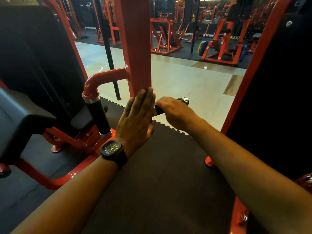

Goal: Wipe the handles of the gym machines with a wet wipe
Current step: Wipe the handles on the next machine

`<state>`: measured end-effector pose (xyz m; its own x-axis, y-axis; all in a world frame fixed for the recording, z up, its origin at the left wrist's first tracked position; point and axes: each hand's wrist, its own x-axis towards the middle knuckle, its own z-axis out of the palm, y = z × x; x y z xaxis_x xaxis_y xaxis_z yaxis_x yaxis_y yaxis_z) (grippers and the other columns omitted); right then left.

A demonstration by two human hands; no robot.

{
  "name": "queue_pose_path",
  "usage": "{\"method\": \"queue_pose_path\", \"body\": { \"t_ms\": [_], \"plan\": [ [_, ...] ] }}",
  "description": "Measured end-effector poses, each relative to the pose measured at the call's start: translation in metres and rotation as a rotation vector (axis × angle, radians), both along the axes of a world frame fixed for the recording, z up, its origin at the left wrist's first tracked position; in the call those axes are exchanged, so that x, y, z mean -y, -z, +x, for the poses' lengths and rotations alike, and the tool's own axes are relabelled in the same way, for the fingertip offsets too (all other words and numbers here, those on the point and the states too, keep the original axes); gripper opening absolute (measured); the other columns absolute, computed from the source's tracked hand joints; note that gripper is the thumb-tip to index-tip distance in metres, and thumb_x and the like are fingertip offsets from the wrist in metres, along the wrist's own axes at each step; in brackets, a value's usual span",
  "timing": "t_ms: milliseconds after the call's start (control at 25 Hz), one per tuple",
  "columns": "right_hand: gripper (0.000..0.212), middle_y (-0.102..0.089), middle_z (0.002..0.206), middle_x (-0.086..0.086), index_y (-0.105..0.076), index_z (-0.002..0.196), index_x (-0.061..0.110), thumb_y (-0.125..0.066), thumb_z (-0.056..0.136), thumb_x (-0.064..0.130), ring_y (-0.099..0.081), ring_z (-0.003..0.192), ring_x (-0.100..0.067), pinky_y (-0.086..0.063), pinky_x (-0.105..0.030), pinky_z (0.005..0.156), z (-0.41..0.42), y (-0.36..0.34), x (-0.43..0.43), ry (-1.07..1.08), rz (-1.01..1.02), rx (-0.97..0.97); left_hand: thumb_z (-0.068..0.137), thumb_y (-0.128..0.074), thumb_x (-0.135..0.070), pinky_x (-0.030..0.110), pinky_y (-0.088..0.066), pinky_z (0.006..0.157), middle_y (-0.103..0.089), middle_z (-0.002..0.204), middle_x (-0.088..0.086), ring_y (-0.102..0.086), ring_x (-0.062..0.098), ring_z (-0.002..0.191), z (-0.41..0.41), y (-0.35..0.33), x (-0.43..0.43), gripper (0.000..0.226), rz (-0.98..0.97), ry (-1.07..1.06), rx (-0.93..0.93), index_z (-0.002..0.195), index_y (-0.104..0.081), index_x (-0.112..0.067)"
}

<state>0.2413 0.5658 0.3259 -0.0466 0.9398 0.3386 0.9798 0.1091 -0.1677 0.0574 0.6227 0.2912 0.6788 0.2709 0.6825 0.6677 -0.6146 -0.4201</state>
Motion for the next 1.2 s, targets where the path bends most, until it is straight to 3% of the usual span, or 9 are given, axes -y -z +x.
{"method": "queue_pose_path", "body": {
  "t_ms": [160, 320, 480, 560, 640, 760, 960, 1080, 1200],
  "plan": [
    [0.034, -0.062, 0.123, -0.009, -0.054, 0.130, 0.014, -0.058, 0.097, 0.006, -0.060, 0.107, -0.024, -0.052, -0.036, 0.094, 0.011, -0.018, -0.014, 0.071, -0.136, 0.050, 0.086, -0.064, -0.034, 0.044, 0.007, 0.124, 0.022, 0.165, 0.010, 0.023, 0.027, 0.151, 0.001, -0.001, 0.001, 0.104, 0.007, 0.017, 0.010, 0.158, 0.006, -0.006],
    [0.025, -0.060, 0.114, -0.006, -0.058, 0.122, 0.016, -0.059, 0.098, 0.012, -0.057, 0.099, -0.019, -0.050, -0.031, 0.091, 0.011, -0.021, -0.016, 0.065, -0.222, 0.123, 0.086, -0.065, -0.035, 0.045, 0.007, 0.124, 0.013, 0.166, 0.012, 0.023, 0.028, 0.151, 0.002, 0.000, 0.001, 0.105, 0.000, 0.004, 0.013, 0.158, 0.007, -0.006],
    [0.019, -0.061, 0.111, -0.007, -0.058, 0.118, 0.014, -0.055, 0.099, 0.013, -0.056, 0.097, -0.018, -0.051, -0.031, 0.088, 0.033, -0.027, -0.013, 0.169, -0.242, 0.179, 0.086, -0.065, -0.034, 0.044, 0.008, 0.124, 0.021, 0.165, 0.010, 0.022, 0.027, 0.151, 0.000, -0.001, 0.002, 0.105, 0.007, 0.022, 0.007, 0.158, 0.007, -0.006],
    [0.026, -0.063, 0.115, -0.010, -0.059, 0.123, 0.012, -0.057, 0.098, 0.007, -0.060, 0.100, -0.022, -0.054, -0.035, 0.091, 0.030, -0.014, -0.009, 0.152, -0.152, 0.180, 0.085, -0.065, -0.033, 0.045, 0.007, 0.124, 0.015, 0.166, 0.010, 0.021, 0.028, 0.151, 0.001, 0.000, 0.002, 0.106, 0.004, 0.021, 0.015, 0.158, 0.007, -0.006],
    [0.041, -0.062, 0.126, -0.015, -0.055, 0.135, 0.006, -0.058, 0.095, -0.001, -0.062, 0.113, -0.030, -0.054, -0.042, 0.097, 0.016, 0.015, -0.002, 0.141, 0.081, 0.073, 0.085, -0.065, -0.033, 0.045, 0.007, 0.124, 0.017, 0.166, 0.010, 0.021, 0.028, 0.151, 0.001, 0.000, 0.003, 0.106, 0.005, 0.022, 0.017, 0.158, 0.008, -0.006],
    [0.053, -0.053, 0.142, -0.020, -0.047, 0.143, 0.001, -0.056, 0.093, -0.010, -0.051, 0.132, -0.037, -0.042, -0.043, 0.106, -0.005, 0.051, 0.010, 0.231, 0.377, -0.130, 0.086, -0.065, -0.033, 0.045, 0.007, 0.124, 0.024, 0.164, 0.009, 0.021, 0.027, 0.151, 0.001, 0.000, 0.002, 0.107, 0.013, 0.032, 0.016, 0.157, 0.010, -0.006],
    [0.061, -0.039, 0.154, -0.017, -0.040, 0.149, 0.002, -0.055, 0.091, -0.013, -0.033, 0.145, -0.031, -0.034, -0.043, 0.113, -0.031, 0.072, 0.002, 0.263, 0.505, -0.230, 0.083, -0.068, -0.029, 0.043, 0.005, 0.125, 0.026, 0.163, 0.007, 0.020, 0.025, 0.152, -0.001, -0.003, 0.002, 0.109, -0.020, 0.062, 0.023, 0.158, 0.008, -0.007],
    [0.057, -0.040, 0.153, -0.018, -0.043, 0.147, 0.001, -0.056, 0.092, -0.008, -0.033, 0.145, -0.032, -0.036, -0.042, 0.112, -0.039, 0.081, 0.002, 0.134, 0.524, -0.135, 0.084, -0.068, -0.030, 0.043, 0.004, 0.125, 0.026, 0.163, 0.007, 0.019, 0.025, 0.152, -0.003, -0.003, 0.001, 0.109, -0.012, 0.057, 0.025, 0.158, 0.007, -0.007],
    [0.059, -0.040, 0.154, -0.018, -0.042, 0.147, 0.002, -0.052, 0.091, -0.015, -0.034, 0.144, -0.031, -0.042, -0.047, 0.111, -0.021, 0.079, 0.002, 0.289, 0.549, -0.211, 0.084, -0.069, -0.031, 0.042, 0.008, 0.124, 0.025, 0.163, 0.007, 0.020, 0.025, 0.152, -0.005, -0.005, 0.002, 0.106, -0.007, 0.052, 0.005, 0.158, 0.003, -0.006]
  ]
}}
